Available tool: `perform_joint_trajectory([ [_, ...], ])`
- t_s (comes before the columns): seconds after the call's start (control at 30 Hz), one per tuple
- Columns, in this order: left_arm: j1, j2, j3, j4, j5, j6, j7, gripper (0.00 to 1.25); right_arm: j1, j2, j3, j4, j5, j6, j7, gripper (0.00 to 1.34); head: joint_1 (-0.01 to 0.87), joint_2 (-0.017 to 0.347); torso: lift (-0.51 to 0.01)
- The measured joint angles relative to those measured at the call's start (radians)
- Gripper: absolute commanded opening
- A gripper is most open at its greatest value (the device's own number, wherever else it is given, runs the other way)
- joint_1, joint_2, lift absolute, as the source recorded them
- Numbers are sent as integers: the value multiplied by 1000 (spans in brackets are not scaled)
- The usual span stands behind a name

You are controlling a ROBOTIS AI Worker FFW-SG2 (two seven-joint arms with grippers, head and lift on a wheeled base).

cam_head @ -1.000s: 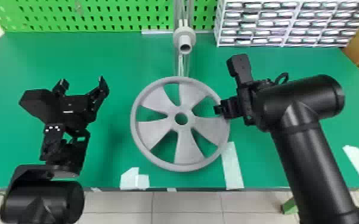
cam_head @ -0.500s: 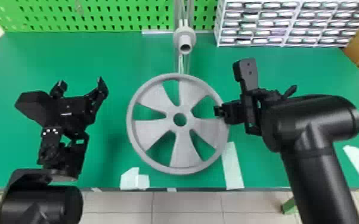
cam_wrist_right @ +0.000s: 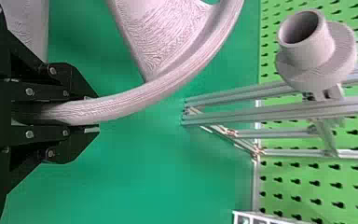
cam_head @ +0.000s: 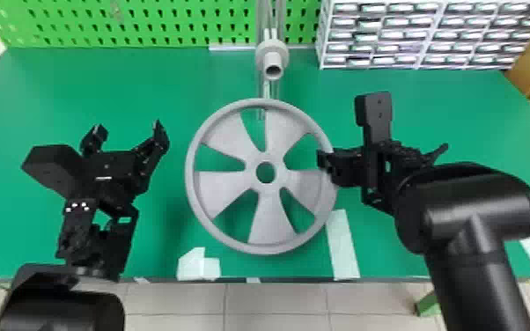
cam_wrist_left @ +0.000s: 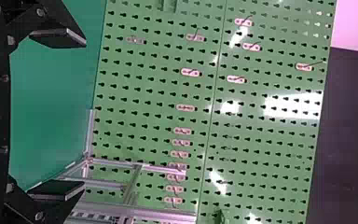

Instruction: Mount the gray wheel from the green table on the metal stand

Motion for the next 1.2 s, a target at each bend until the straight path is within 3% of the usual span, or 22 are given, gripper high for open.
perform_joint_trajectory([
  [0.47, 56, 0, -23, -70, 4, 3, 20, 1042, 92, -6, -6, -13, -54, -201, -77, 247, 868, 52, -93],
  [1.2, 87, 0, -44, -114, 2, 32, 29, 1043, 159, 1, -2, -14, -47, -489, -134, 247, 868, 52, -93],
])
